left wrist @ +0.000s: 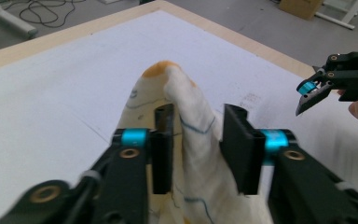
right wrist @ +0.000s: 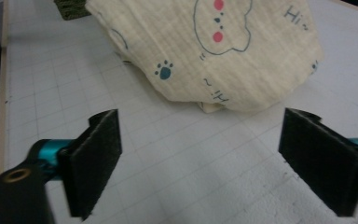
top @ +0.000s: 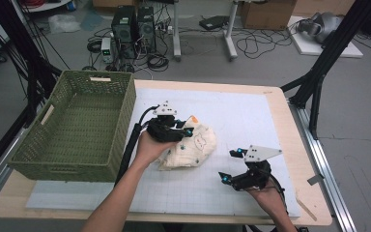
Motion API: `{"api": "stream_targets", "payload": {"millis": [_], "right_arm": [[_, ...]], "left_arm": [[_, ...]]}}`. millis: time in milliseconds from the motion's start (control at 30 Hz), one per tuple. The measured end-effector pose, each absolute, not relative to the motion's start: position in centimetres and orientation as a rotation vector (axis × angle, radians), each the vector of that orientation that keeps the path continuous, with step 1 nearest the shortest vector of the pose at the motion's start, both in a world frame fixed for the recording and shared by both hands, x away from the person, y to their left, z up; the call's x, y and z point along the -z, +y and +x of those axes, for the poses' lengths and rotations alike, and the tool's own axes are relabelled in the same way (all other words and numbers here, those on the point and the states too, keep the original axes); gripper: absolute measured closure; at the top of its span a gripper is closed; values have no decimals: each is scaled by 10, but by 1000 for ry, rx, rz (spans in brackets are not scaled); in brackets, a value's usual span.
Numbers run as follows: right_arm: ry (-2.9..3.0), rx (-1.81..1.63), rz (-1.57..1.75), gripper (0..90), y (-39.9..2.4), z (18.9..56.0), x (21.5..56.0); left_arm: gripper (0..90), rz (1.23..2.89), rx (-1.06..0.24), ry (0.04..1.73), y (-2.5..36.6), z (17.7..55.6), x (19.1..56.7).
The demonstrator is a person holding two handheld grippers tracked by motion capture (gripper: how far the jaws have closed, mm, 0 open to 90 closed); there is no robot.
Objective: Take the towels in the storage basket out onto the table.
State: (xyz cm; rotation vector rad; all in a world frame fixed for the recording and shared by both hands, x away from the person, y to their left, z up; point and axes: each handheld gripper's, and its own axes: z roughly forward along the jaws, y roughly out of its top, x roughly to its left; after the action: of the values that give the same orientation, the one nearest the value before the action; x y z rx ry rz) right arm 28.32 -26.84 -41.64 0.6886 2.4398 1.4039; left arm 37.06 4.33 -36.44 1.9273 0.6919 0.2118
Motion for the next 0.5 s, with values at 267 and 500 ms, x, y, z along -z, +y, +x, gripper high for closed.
{"api": "stream_targets", "payload": {"millis": [267, 500], "right_arm": [[2494, -1385, 637, 325, -262, 291, 422], [2526, -1377, 621, 415, -254, 297, 425]], "left_arm": [[478, 1924, -230, 674, 57, 361, 356], [490, 1920, -226, 668, 66, 346, 364]]}}
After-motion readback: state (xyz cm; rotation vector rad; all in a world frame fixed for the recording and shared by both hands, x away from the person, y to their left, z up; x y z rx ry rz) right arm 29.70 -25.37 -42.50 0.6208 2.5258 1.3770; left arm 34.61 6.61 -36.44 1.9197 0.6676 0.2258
